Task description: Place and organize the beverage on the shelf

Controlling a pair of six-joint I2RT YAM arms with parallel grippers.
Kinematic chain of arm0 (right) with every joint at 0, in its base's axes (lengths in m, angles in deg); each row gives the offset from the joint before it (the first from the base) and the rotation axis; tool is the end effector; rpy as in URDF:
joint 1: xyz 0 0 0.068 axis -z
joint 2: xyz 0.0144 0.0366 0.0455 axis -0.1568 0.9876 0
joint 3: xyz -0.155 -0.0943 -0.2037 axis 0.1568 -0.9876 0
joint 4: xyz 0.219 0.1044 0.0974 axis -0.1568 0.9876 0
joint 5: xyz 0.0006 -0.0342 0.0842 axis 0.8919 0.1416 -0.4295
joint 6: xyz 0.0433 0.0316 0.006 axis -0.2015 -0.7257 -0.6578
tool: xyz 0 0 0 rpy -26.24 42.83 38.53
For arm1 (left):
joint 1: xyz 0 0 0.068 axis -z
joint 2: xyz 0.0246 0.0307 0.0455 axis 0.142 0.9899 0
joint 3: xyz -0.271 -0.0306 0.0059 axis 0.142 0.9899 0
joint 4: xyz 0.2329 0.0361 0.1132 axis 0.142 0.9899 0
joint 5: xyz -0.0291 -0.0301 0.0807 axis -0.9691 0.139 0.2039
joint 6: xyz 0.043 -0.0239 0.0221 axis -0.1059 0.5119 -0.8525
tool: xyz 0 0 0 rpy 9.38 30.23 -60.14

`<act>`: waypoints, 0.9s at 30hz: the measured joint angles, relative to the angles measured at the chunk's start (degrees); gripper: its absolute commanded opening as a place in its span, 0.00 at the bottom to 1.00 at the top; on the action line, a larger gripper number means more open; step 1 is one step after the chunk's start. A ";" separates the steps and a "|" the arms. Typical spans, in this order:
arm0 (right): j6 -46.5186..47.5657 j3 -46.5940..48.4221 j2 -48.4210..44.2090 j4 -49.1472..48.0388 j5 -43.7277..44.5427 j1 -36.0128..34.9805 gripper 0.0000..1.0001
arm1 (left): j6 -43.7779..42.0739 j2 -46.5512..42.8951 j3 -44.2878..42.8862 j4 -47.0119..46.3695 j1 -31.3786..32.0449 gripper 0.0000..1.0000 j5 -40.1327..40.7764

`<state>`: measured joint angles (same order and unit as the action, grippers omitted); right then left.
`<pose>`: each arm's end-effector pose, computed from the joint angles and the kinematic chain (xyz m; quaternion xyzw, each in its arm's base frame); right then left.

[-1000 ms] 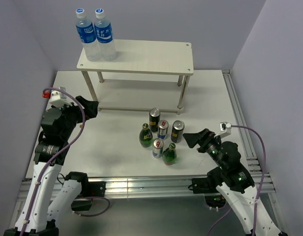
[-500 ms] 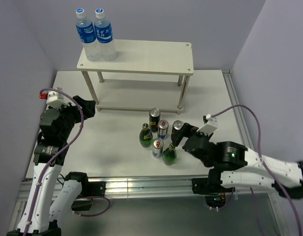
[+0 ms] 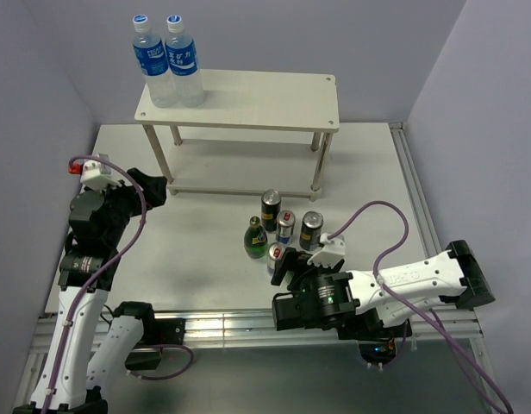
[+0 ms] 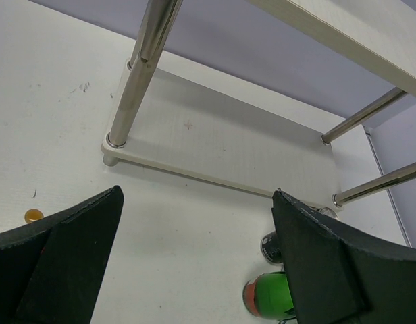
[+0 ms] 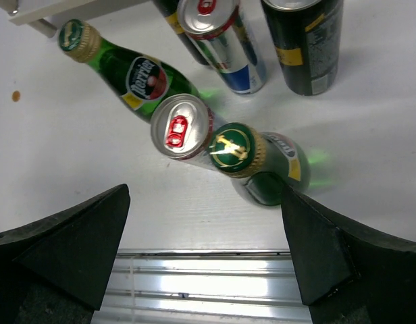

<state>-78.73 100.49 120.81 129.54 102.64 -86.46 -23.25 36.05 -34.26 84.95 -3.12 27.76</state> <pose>0.0123 0.1926 0.2807 0.1183 0.8601 0.1375 0.4768 0.1467 -0.0140 0.3635 -0.1424 0.7441 -0.1972 0.6222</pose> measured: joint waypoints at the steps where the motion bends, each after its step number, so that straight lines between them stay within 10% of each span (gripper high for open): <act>1: -0.76 -0.57 -0.11 0.37 0.09 0.00 1.00 | 0.00 0.00 0.00 0.00 0.02 0.99 -0.02; 27: -3.56 -7.26 7.23 2.08 7.41 6.19 1.00 | -0.04 -1.22 0.46 -0.11 -0.37 0.99 -1.57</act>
<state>-82.30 93.23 128.05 131.61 110.05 -80.27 -23.30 34.82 -33.80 84.84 -3.50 26.18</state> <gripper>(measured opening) 0.999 0.993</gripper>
